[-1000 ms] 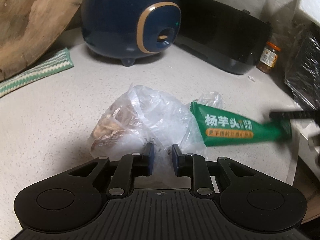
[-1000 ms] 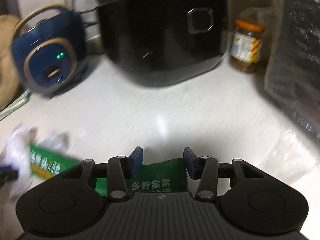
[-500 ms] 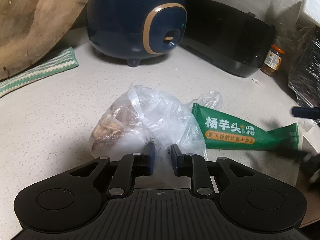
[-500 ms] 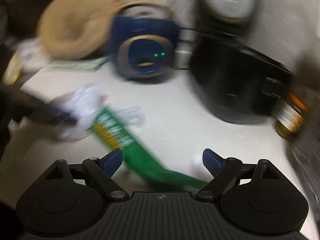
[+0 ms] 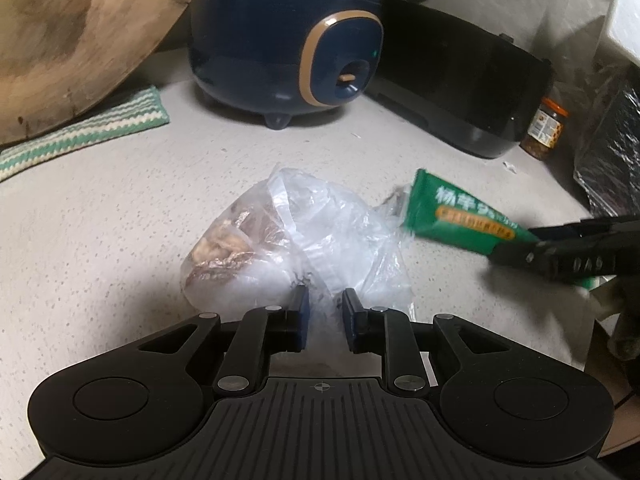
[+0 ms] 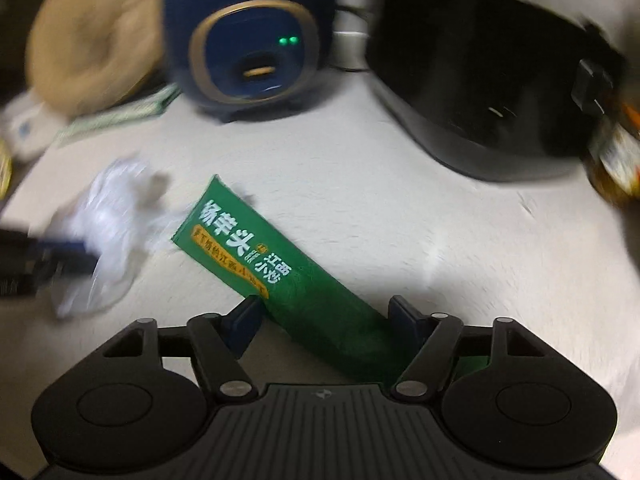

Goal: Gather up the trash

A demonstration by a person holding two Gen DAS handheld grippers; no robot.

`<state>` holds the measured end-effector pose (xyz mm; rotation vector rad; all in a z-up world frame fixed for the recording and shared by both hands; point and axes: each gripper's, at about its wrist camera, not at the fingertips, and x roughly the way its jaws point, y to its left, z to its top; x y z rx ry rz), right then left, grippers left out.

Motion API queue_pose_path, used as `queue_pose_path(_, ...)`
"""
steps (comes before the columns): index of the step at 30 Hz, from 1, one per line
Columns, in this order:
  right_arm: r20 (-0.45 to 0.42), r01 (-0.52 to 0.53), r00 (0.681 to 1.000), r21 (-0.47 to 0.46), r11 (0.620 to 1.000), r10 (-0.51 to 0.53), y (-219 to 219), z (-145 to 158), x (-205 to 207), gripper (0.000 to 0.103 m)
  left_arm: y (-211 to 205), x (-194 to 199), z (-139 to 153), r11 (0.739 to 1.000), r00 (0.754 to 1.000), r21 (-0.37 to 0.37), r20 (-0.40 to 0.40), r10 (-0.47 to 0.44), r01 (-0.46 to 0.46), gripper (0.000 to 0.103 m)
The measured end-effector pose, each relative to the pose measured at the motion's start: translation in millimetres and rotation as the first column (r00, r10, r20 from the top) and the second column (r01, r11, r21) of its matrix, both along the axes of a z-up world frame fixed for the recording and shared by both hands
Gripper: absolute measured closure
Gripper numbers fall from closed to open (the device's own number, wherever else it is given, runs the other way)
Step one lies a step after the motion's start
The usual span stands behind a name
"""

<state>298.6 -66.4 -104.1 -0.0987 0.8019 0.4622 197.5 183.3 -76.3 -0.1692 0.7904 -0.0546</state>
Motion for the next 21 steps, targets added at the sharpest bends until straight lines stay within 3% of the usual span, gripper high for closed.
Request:
queue_pose_path(1,-0.013,0.022,1.0,0.025,0.999,-0.022,-5.6,2.1,-0.3,0.051,0.7,0.2,0.0,1.0,1.0,-0.005,-0.001,0.003,-0.003,0.079)
queue_pose_path(3,-0.024,0.056,0.998,0.061,0.997,-0.055,-10.9,7.3,-4.5,0.062,1.8,1.1,0.3,1.0,1.0,-0.02,-0.004,0.01,-0.01,0.079)
queue_pose_path(13,-0.207,0.061,0.978,0.245,0.968,-0.009,5.1,1.2,-26.5,0.063,-0.7,3.7,0.8,0.999,1.0,-0.041,-0.02,-0.007,0.006,0.08)
queue_pose_path(18,-0.139,0.019,0.99,0.187,0.982,0.008,21.5,5.5,-41.9,0.06,9.3,4.4,4.5,0.99,0.999,-0.144,-0.045,-0.015,0.008,0.08)
queue_pose_path(21,-0.046,0.01,0.999,0.113,0.994,-0.005,24.0,14.5,-52.3,0.05,13.5,0.4,14.8,0.99,1.0,-0.143,0.014,0.001,0.001,0.08)
